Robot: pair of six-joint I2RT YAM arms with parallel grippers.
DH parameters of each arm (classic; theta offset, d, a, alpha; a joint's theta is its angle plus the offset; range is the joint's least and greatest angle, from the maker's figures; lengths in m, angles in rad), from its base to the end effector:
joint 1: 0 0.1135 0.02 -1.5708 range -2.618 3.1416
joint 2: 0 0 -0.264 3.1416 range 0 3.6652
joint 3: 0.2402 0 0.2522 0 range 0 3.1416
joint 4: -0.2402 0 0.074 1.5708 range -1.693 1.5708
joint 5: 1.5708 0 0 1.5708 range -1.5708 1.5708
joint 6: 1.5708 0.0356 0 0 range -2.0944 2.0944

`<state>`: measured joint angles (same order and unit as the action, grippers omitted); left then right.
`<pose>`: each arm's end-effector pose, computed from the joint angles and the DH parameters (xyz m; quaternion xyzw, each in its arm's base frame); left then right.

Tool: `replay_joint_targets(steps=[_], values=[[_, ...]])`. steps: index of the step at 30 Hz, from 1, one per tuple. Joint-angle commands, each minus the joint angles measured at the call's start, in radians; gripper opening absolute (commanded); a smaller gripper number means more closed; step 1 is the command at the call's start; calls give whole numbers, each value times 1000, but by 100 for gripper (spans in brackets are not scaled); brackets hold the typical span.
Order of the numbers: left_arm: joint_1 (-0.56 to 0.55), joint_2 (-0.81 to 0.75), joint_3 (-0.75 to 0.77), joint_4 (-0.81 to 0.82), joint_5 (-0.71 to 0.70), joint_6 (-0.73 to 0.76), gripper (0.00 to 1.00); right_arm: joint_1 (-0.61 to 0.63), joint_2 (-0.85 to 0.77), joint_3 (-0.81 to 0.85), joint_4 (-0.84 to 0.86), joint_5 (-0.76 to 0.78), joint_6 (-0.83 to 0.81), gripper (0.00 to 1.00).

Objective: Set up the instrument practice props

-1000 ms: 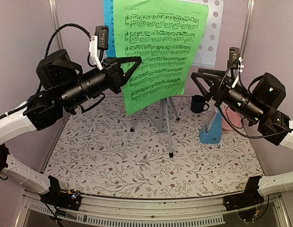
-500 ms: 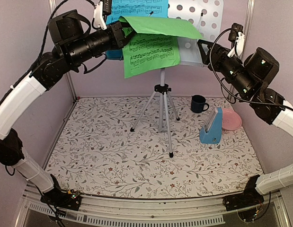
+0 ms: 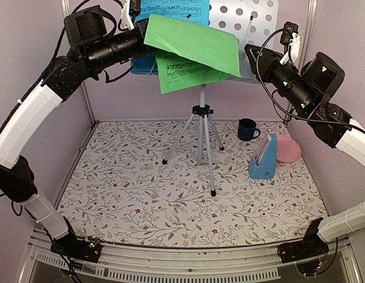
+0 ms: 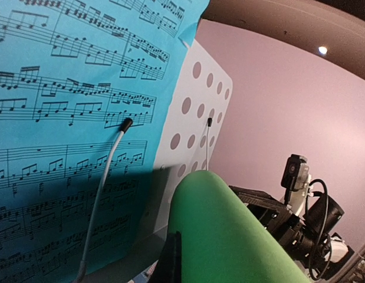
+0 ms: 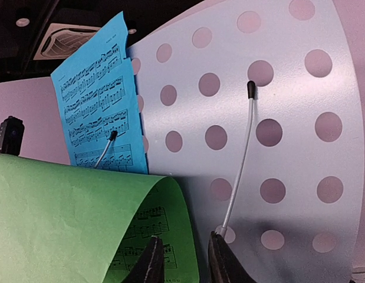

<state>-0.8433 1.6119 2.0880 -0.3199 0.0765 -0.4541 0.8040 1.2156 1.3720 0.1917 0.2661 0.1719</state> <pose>0.2169 -0.2477 0.5599 0.1541 0.6314 -0.4787 0.5903 0.1890 0.1827 0.4954 -0.0736 0.5745 0.3133 0.7526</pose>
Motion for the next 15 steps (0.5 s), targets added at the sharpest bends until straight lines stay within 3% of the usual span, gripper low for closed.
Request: replay_joint_targets(steps=[1,9,15], values=[[10,-7,6,22,65,-31,0,-3,7,30,-27,-82,-1,26],[10,-27,-8,37,76,-45,0,-3,-74,-95,-39,-129,18,20],[10,-22,-13,48,94,-47,0,-2,-45,-70,16,-376,4,14]])
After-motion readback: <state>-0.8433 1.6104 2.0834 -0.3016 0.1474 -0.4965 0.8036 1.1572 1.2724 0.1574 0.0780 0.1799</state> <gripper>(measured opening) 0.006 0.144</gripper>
